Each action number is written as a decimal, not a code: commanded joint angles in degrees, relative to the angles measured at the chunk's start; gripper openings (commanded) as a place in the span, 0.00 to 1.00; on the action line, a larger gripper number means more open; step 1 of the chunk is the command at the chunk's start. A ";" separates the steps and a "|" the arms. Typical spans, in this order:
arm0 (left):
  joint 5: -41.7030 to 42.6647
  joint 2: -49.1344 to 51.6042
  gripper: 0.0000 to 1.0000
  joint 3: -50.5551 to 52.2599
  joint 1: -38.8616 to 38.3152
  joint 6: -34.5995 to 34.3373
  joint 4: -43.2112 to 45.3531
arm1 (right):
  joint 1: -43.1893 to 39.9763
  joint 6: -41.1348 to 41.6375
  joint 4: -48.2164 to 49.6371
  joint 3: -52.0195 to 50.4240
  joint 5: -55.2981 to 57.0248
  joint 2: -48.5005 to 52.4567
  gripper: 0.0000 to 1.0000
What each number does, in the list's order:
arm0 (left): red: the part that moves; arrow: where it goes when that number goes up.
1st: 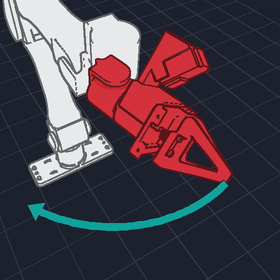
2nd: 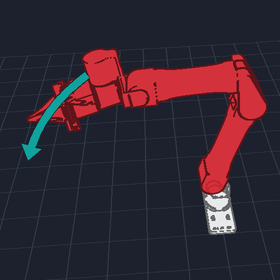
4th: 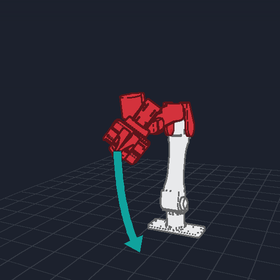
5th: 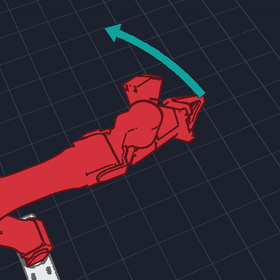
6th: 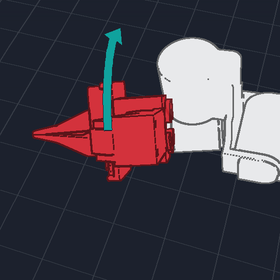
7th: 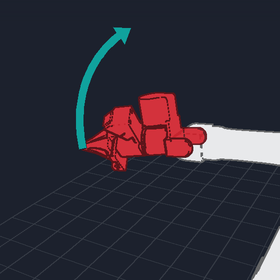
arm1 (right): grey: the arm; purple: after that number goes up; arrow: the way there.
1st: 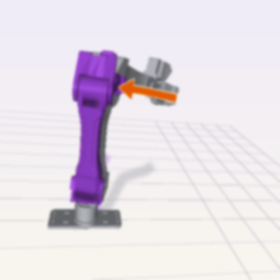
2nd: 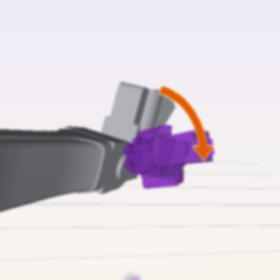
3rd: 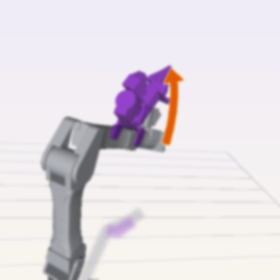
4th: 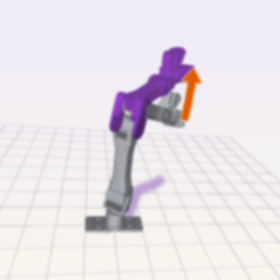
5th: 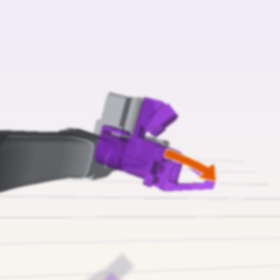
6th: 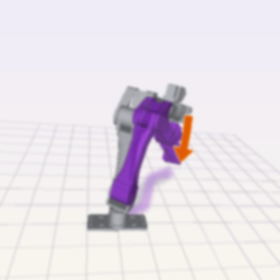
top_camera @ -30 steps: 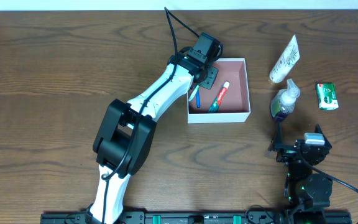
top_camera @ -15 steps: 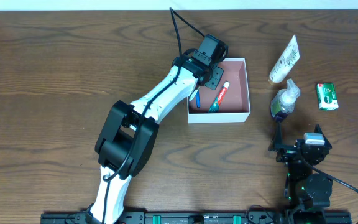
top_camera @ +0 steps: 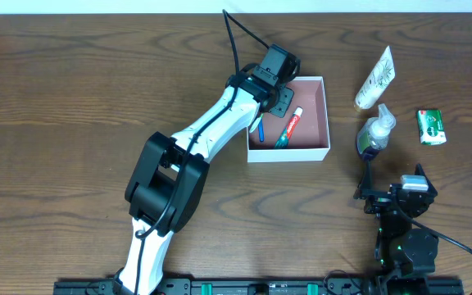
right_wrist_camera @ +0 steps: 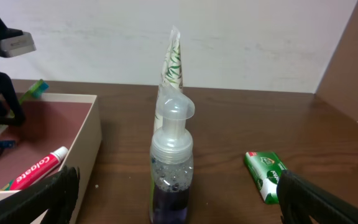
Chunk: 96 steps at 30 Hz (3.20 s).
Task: Pack container
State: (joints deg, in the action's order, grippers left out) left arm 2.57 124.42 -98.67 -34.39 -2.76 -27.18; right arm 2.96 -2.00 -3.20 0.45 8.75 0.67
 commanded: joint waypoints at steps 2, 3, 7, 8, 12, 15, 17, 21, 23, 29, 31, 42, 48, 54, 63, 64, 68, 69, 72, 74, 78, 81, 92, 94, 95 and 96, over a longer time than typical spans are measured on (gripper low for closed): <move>-0.70 1.60 0.41 -0.48 0.42 0.17 -0.13 | 0.85 -0.63 -0.24 -0.13 -0.02 -0.37 0.99; -0.70 1.64 0.41 -0.48 0.42 0.17 -0.13 | 0.85 -0.63 -0.24 -0.13 -0.02 -0.37 0.99; -0.70 2.21 0.41 -0.48 0.42 0.15 -0.11 | 0.85 -0.63 -0.24 -0.13 -0.02 -0.37 0.99; -0.70 2.34 0.41 -0.48 0.42 0.15 -0.13 | 0.85 -0.63 -0.24 -0.13 -0.02 -0.37 0.99; -0.68 2.73 0.41 -0.48 0.42 0.15 -0.68 | 0.85 -0.63 -0.24 -0.13 -0.02 -0.37 0.99; -0.68 2.73 0.41 -0.48 0.42 0.15 -0.76 | 0.85 -0.63 -0.24 -0.13 -0.02 -0.37 0.99; -0.68 2.75 0.41 -0.48 0.42 0.15 -0.79 | 0.85 -0.63 -0.24 -0.13 -0.02 -0.37 0.99; -0.68 2.75 0.30 -0.48 0.42 0.13 -0.79 | 0.85 -0.63 -0.24 -0.13 -0.02 -0.37 0.99; -0.68 2.73 0.24 -0.48 0.42 0.13 -0.76 | 0.85 -0.63 -0.24 -0.13 -0.02 -0.37 0.99; -0.68 2.67 0.10 -0.50 0.42 0.13 -0.79 | 0.85 -0.63 -0.24 -0.13 -0.02 -0.37 0.99; -0.68 2.47 0.08 -0.50 0.42 0.15 -0.76 | 0.85 -0.63 -0.24 -0.13 -0.02 -0.37 0.99; -0.72 -0.61 0.06 -1.22 0.42 0.15 -5.05 | 0.85 -0.63 -0.24 -0.13 -0.02 -0.37 0.99; -0.70 -2.64 0.06 -1.22 0.42 0.15 -7.76 | 0.85 -0.63 -0.24 -0.13 -0.02 -0.37 0.99; -0.68 -3.56 0.06 -1.22 0.42 0.11 -9.18 | 0.85 -0.63 -0.24 -0.13 -0.02 -0.37 0.99; -0.61 -3.56 0.06 -1.22 0.39 -2.25 -15.06 | 0.85 -0.63 -0.24 -0.13 -0.02 -0.37 0.99; -0.35 -3.56 0.06 -1.22 0.42 -2.27 -15.41 | 0.85 -0.63 -0.24 -0.13 -0.02 -0.37 0.99; 1.70 -3.56 0.11 -1.22 0.42 -2.51 -16.31 | 0.85 -0.63 -0.24 -0.13 -0.02 -0.37 0.99; 1.97 -3.56 0.15 -1.22 0.39 -2.51 -16.31 | 0.85 -0.63 -0.24 -0.13 -0.02 -0.37 0.99; 1.92 -3.56 0.17 -1.22 0.42 -2.49 -16.26 | 0.85 -0.63 -0.24 -0.13 -0.02 -0.37 0.99; 1.92 -3.56 0.17 -1.22 0.46 -2.49 -16.26 | 0.85 -0.63 -0.24 -0.13 -0.02 -0.37 0.99; 1.90 -3.56 0.25 -1.22 0.46 -2.47 -16.26 | 0.85 -0.63 -0.24 -0.13 -0.02 -0.37 0.99; 1.90 -3.56 0.29 -1.22 0.46 -2.47 -16.20 | 0.85 -0.63 -0.24 -0.13 -0.02 -0.37 0.99; 3.15 -3.58 0.36 -5.31 0.46 -1.36 -14.91 | 0.85 -0.63 -0.24 -0.13 -0.02 -0.37 0.99; 7.37 -3.58 0.36 -7.26 0.44 0.96 -14.08 | 0.85 -0.63 -0.24 -0.13 -0.02 -0.37 0.99; 9.51 -3.58 0.36 -7.96 0.39 1.64 -13.35 | 0.85 -0.63 -0.24 -0.13 -0.02 -0.37 0.99; 10.97 -3.58 0.36 -8.24 0.39 1.95 -12.59 | 0.85 -0.63 -0.24 -0.13 -0.02 -0.37 0.99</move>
State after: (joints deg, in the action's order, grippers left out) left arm 7.57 122.67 -104.05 -34.17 -3.53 -40.80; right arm 2.96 -2.00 -3.20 0.45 8.75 0.67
